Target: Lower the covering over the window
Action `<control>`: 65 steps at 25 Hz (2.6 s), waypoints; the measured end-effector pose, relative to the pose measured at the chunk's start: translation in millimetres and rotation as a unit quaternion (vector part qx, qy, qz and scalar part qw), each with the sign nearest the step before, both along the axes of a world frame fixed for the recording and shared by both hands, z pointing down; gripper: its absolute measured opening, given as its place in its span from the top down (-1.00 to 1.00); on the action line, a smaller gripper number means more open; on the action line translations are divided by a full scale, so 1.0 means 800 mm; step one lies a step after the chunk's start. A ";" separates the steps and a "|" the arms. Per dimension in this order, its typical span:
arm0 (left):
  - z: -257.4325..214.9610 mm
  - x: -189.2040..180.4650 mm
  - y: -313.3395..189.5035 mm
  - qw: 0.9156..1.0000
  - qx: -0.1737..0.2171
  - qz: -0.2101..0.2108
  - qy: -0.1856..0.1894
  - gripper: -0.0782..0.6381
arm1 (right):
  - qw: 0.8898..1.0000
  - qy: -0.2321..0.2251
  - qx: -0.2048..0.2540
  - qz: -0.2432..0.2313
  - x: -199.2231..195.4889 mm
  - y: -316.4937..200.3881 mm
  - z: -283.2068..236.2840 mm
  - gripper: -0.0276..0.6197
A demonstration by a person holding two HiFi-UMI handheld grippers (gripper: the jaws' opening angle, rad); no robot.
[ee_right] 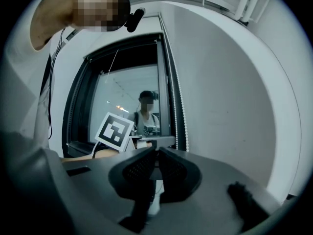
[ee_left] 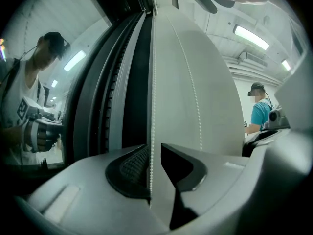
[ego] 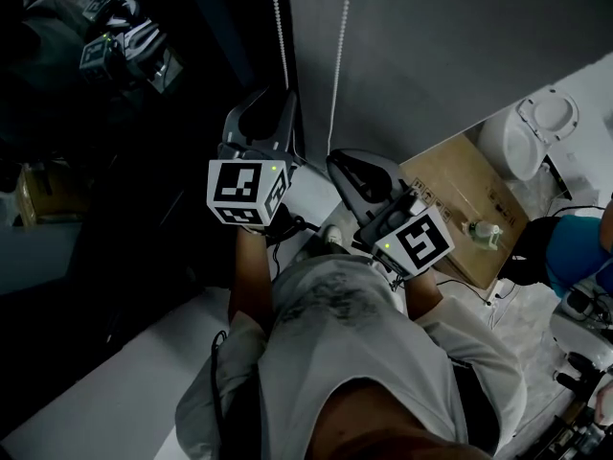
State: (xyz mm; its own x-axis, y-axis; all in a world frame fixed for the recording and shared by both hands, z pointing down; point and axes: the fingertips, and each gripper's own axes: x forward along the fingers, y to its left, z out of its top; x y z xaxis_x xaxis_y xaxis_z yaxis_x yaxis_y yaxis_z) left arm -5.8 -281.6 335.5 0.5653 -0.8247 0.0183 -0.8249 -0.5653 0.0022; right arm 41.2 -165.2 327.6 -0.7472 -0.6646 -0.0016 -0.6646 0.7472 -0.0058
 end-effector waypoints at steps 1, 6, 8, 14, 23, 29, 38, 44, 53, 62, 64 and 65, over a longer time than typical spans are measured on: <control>0.000 0.001 -0.001 1.000 0.000 0.001 0.000 0.53 | 1.000 0.003 0.000 0.000 0.001 0.000 0.001 0.86; 0.001 0.004 -0.008 1.000 0.002 0.004 0.003 0.51 | 1.000 -0.001 0.002 -0.002 0.001 0.000 0.001 0.86; 0.001 0.003 -0.011 1.000 0.002 0.004 0.006 0.53 | 1.000 0.007 -0.001 0.002 0.004 -0.003 0.004 0.86; -0.002 0.006 -0.010 1.000 0.003 0.009 0.011 0.50 | 1.000 0.008 -0.003 0.004 0.009 -0.005 0.005 0.86; -0.004 0.003 -0.007 1.000 0.011 0.019 0.012 0.49 | 1.000 0.011 -0.004 0.004 0.006 -0.003 0.007 0.86; -0.006 0.014 -0.008 0.999 0.018 0.031 0.012 0.50 | 1.000 0.012 -0.002 0.006 0.008 -0.003 0.008 0.86; -0.005 0.014 -0.016 0.999 0.020 0.021 0.018 0.66 | 1.000 0.012 -0.004 0.013 0.009 -0.002 0.010 0.86; -0.011 0.004 -0.011 0.999 0.021 0.014 0.039 0.76 | 1.000 0.013 0.002 0.010 0.013 -0.001 0.007 0.86; -0.008 0.006 0.029 0.998 0.007 0.044 0.043 0.76 | 1.000 -0.002 0.027 0.002 0.009 0.000 -0.016 0.86; -0.014 0.003 0.088 0.998 0.001 0.063 0.031 0.76 | 0.995 -0.080 0.043 -0.033 0.000 -0.001 -0.096 0.86; -0.015 0.000 0.100 0.998 0.002 0.064 0.027 0.76 | 0.993 -0.091 0.054 -0.049 -0.009 0.003 -0.114 0.86; -0.015 -0.001 0.106 0.998 0.003 0.066 0.026 0.76 | 0.993 -0.092 0.057 -0.054 -0.013 0.005 -0.120 0.86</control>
